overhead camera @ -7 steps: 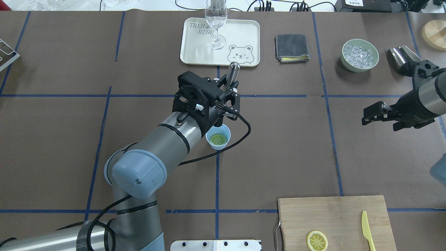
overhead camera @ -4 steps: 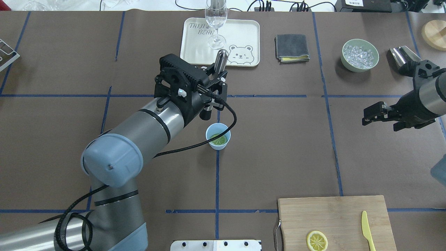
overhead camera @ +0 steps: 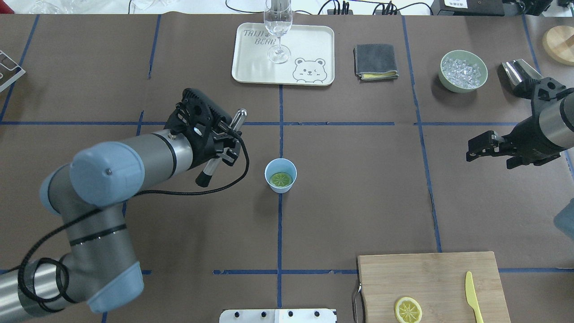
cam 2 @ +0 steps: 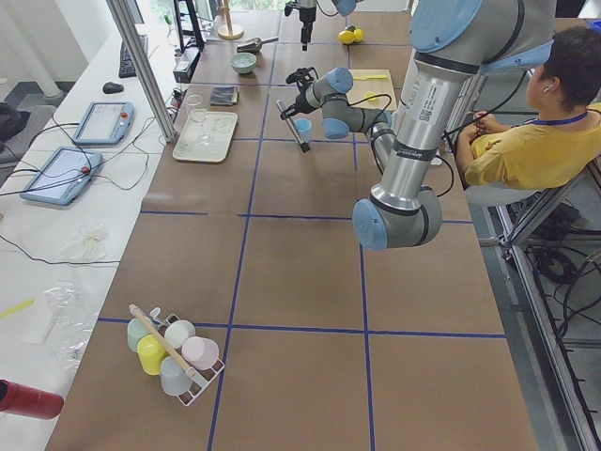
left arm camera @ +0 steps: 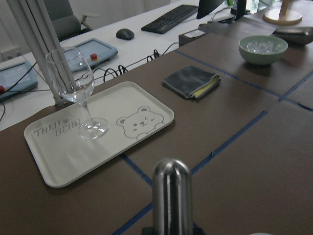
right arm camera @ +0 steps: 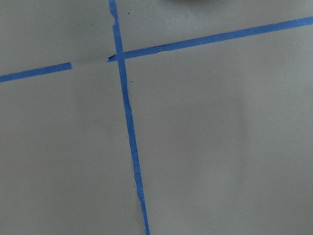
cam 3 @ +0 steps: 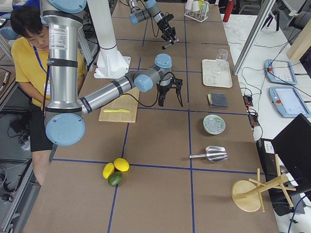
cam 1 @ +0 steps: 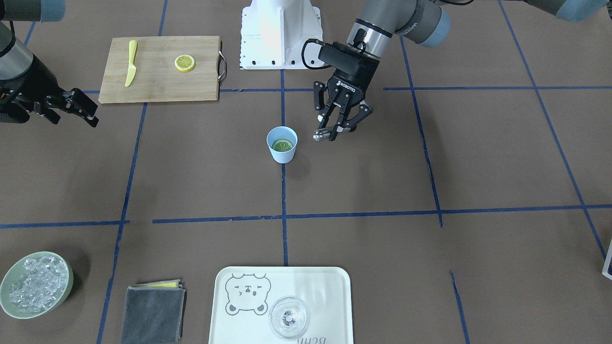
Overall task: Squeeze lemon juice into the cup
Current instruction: 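Lift the muddler out of the cup with the left gripper, then lower the muddler back onto the table with the left gripper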
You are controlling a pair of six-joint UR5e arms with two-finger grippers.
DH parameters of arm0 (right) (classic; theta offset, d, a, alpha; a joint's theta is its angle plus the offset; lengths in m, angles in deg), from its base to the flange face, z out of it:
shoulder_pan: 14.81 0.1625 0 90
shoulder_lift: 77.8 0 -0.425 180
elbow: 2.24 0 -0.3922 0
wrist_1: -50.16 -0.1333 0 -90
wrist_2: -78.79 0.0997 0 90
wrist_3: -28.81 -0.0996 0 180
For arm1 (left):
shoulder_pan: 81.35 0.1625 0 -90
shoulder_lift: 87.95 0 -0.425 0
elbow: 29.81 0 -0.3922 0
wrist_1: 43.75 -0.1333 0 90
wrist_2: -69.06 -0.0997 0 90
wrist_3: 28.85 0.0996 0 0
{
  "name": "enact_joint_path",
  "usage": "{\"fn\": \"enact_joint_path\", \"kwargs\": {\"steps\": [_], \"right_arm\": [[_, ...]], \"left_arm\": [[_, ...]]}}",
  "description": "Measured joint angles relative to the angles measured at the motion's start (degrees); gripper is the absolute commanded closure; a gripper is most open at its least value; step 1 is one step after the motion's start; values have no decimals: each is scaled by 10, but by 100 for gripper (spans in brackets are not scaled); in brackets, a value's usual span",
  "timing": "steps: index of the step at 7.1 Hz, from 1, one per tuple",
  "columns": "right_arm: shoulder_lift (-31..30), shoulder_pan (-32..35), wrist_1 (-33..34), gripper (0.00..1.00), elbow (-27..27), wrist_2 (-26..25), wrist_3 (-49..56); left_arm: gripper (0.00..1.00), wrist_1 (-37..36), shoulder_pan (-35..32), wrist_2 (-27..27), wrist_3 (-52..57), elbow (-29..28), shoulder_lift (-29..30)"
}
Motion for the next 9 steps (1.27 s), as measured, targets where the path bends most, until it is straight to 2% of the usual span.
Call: {"fn": "enact_joint_path", "kwargs": {"steps": [2,3,4,7,9], "right_arm": [[-3,0,0,0,-1,0,-2],[-4,0,0,0,-1,-1,-2],[-4,0,0,0,-1,-2,-2],[-6,-1,-1,0,-2,-3,-2],[-6,-1,-1,0,-3,-3,-2]], "left_arm": [[100,-62,-137,206,-12,-18,-52],[100,-69,-190,279,-23,-27,-91],[100,-70,-218,321,-50,-38,-137],[100,-67,-229,344,-187,-113,-191],[100,-64,-228,343,-197,-134,-211]]}}
